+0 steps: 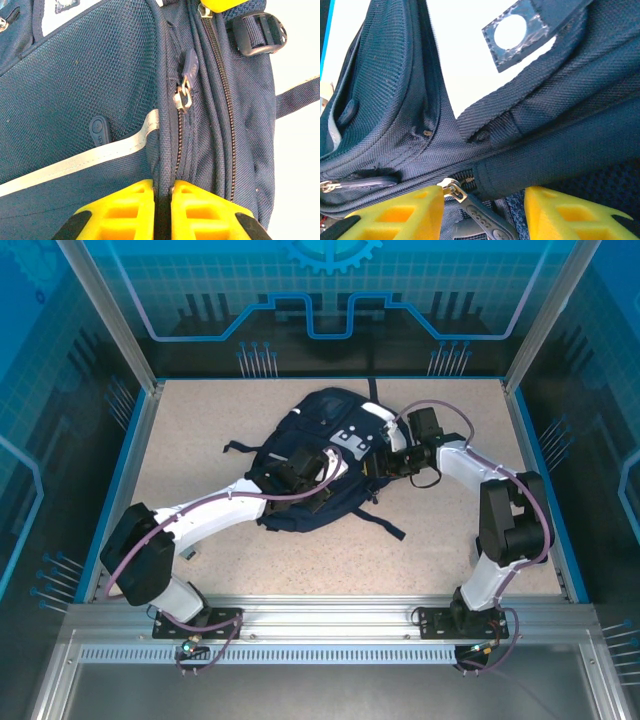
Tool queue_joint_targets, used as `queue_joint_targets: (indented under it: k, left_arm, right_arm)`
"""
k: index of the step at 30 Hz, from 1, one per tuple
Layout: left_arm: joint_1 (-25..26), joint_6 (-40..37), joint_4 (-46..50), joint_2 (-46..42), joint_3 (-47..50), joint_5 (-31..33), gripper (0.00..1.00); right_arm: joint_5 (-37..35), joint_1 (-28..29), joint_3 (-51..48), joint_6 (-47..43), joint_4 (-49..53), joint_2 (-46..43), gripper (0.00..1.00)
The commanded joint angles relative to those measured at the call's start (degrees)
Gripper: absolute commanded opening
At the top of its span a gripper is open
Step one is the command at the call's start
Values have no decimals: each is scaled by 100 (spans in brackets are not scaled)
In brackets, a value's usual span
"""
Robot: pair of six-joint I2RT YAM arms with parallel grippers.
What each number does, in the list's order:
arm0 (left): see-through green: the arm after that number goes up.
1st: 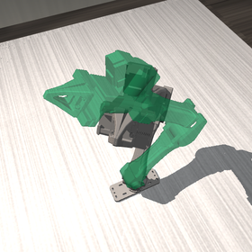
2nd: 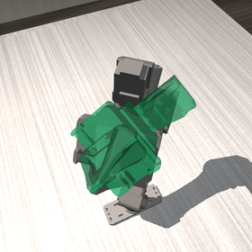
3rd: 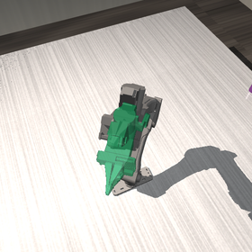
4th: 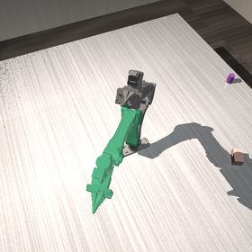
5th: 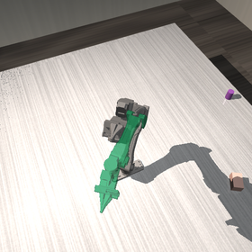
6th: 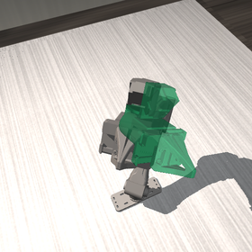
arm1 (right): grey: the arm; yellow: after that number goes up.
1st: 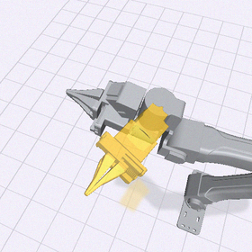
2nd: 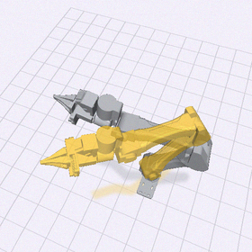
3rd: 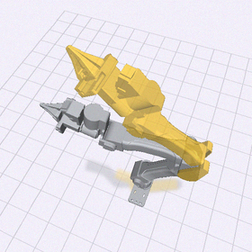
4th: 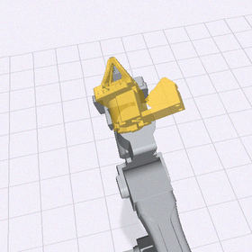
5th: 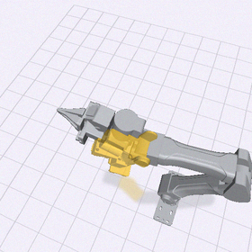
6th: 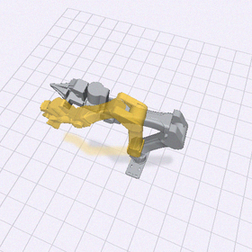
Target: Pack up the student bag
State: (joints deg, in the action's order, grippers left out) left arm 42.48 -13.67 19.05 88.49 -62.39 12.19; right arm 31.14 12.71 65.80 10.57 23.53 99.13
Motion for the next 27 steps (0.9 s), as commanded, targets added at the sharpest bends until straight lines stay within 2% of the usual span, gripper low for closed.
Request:
queue_joint_targets:
  k: [1, 7, 11, 18, 21, 23, 27]
  left_arm:
    - [-67, 95, -332, -225, 25, 12, 11]
    - [-67, 109, -325, -158, -9, 82, 11]
    - [-72, 94, -315, -152, -26, 64, 11]
    - [-70, 106, -296, -145, -36, 56, 11]
    - [-66, 144, -304, -125, -36, 62, 11]
    - [-63, 171, -305, -96, -31, 73, 10]
    - [-72, 228, -309, -50, -54, 99, 10]
  right_arm:
    - [433, 140, 66, -212, 99, 38, 47]
    - [356, 197, -48, -249, 213, -108, 47]
    - [188, 207, -145, -264, 222, -154, 38]
    - [-147, 254, -173, -253, 231, -250, 12]
    - [-312, 288, -182, -219, 262, -370, 4]
    - [-374, 304, -199, -197, 279, -459, 0]
    - [-275, 386, -312, -227, 275, -648, 0]
